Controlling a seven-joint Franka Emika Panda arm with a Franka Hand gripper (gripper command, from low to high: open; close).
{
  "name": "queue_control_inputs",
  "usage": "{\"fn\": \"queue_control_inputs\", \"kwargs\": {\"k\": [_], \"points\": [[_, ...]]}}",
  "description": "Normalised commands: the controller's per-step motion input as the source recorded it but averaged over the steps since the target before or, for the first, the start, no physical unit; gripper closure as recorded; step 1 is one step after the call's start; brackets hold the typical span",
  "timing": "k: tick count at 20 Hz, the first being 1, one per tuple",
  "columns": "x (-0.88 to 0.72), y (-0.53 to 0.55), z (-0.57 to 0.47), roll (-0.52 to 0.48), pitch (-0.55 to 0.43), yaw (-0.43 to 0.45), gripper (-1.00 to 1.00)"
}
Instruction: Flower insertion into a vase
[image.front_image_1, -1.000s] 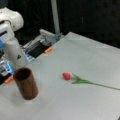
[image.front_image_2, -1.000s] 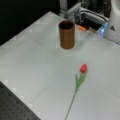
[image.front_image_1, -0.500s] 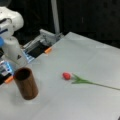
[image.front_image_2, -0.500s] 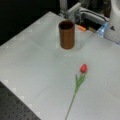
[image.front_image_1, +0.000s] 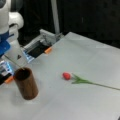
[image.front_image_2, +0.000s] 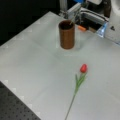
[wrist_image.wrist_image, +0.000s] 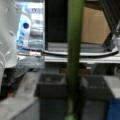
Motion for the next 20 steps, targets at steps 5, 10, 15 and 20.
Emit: {"fn": "queue_control_inputs", "kwargs": {"k": [5, 10, 15, 20], "points": [[0.14, -0.19, 0.22, -0.003, 0.411, -0.081, 1.00], [0.17, -0.07, 0.23, -0.121, 0.450, -0.097, 1.00], [0.37, 0.01, 0.15, -0.224, 0.544, -0.101, 1.00], [0.44, -0.10, 0.01, -0.162, 0.438, -0.086, 1.00]]}}
